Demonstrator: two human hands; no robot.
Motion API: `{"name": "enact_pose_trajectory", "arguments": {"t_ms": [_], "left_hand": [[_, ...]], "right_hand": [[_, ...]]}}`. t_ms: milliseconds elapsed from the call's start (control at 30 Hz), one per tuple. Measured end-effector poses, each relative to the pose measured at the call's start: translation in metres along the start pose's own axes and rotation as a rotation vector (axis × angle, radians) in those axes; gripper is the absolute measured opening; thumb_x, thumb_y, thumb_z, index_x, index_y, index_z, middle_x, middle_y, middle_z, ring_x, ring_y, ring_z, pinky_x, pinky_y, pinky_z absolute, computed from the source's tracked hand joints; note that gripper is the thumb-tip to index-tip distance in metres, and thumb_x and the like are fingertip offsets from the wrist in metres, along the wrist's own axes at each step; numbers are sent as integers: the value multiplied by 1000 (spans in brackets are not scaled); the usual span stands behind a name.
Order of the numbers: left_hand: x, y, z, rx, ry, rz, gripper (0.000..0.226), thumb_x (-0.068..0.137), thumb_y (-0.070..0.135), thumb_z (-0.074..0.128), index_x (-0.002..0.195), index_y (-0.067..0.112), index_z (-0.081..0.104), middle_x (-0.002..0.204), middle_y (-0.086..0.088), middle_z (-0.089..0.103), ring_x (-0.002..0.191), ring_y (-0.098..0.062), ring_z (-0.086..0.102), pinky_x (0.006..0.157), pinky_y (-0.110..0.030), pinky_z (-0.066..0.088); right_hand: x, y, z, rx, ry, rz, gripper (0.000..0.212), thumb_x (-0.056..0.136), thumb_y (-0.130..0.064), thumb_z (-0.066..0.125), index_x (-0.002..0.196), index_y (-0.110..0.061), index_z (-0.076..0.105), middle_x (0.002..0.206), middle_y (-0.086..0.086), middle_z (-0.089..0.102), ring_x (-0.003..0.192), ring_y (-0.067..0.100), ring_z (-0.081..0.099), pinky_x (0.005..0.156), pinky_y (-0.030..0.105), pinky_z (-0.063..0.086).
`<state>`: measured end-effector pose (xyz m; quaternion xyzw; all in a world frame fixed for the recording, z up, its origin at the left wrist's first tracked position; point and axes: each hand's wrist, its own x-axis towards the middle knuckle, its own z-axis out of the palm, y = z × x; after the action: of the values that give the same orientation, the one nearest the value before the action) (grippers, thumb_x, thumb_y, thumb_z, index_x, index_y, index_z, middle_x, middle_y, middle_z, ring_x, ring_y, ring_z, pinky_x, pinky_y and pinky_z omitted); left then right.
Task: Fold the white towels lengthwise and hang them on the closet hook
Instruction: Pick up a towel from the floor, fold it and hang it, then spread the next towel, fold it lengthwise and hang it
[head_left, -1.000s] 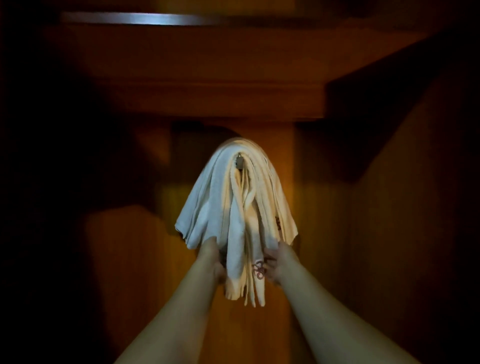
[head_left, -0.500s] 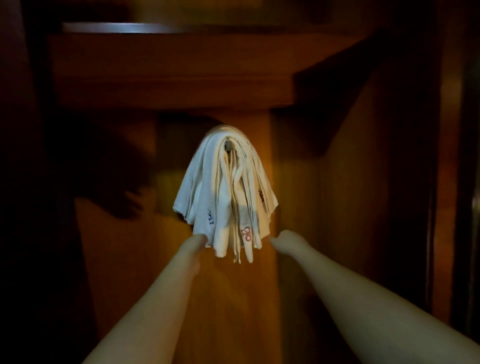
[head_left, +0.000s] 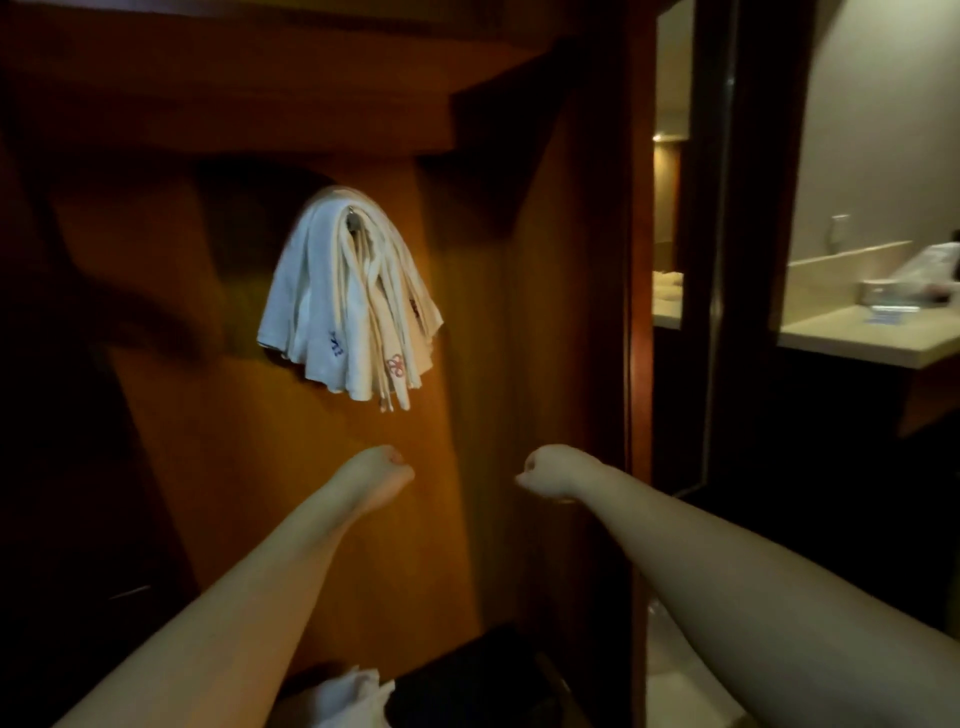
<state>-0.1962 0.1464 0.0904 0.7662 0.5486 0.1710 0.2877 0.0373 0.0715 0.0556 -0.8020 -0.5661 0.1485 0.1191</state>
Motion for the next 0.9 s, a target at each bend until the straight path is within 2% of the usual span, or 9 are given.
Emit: {"name": "enact_pose_trajectory", "arguments": {"t_ms": [133, 267, 333, 400, 500, 567, 667, 800, 900], "left_hand": [[-22, 17, 29, 142, -90, 114, 43, 100, 26, 54, 142, 14, 50, 139, -10, 55, 124, -26, 54, 102, -38, 44], [-28, 42, 66, 260, -177, 202, 48, 99, 29, 54, 145, 18, 46, 145, -6, 50, 133, -22, 48, 109, -38, 40], [-27, 63, 90, 307, -218, 236, 49, 100, 31, 53, 147, 20, 43, 142, -4, 53, 127, -18, 52, 104, -33, 42], [-26, 89, 115, 337, -252, 271, 50, 100, 33, 52, 148, 22, 42, 135, -1, 57, 115, -13, 58, 95, -27, 44], [-22, 128, 153, 338, -279, 299, 50, 100, 35, 52, 148, 25, 42, 147, -3, 49, 132, -21, 49, 104, -32, 39], [-17, 160, 184, 323, -304, 313, 49, 99, 36, 54, 146, 26, 45, 145, -2, 51, 127, -18, 52, 94, -27, 40], [-11, 208, 234, 351, -346, 382, 44, 97, 36, 57, 139, 23, 54, 133, -2, 61, 109, -15, 60, 83, -25, 44], [-5, 265, 306, 417, -389, 458, 39, 94, 35, 59, 128, 16, 63, 127, -7, 65, 112, -23, 62, 92, -34, 47], [1, 297, 356, 424, -455, 466, 42, 93, 38, 59, 131, 21, 61, 130, -7, 63, 113, -23, 61, 79, -29, 44]], "right_hand": [[-38, 50, -5, -21, -48, 29, 44, 101, -41, 50, 132, -13, 62, 133, 6, 62, 124, 25, 57, 98, 35, 44], [-62, 106, -9, -35, -90, 79, 34, 99, -40, 52, 112, -16, 72, 100, 0, 69, 101, 21, 65, 80, 30, 44], [-73, 137, -12, -37, -84, 108, 34, 99, -40, 52, 108, -14, 72, 89, -1, 68, 91, 19, 64, 76, 28, 43], [-82, 168, -16, -40, -73, 137, 37, 100, -39, 50, 109, -10, 72, 95, 4, 71, 89, 21, 63, 76, 27, 44], [-94, 210, -26, -51, -42, 170, 44, 103, -38, 44, 120, -5, 68, 122, 14, 68, 111, 29, 62, 86, 32, 44], [-102, 246, -33, -66, -39, 185, 43, 105, -35, 42, 124, -5, 67, 127, 14, 66, 117, 31, 60, 92, 34, 45], [-109, 312, -44, -39, -21, 255, 41, 104, -38, 46, 125, -10, 67, 126, 7, 66, 116, 24, 60, 97, 36, 47], [-116, 400, -54, -7, -25, 322, 37, 104, -38, 46, 125, -14, 66, 113, 0, 65, 103, 17, 61, 85, 29, 45], [-122, 464, -53, 21, -27, 395, 32, 104, -38, 48, 121, -17, 66, 100, -5, 62, 91, 12, 59, 83, 29, 47]]}}
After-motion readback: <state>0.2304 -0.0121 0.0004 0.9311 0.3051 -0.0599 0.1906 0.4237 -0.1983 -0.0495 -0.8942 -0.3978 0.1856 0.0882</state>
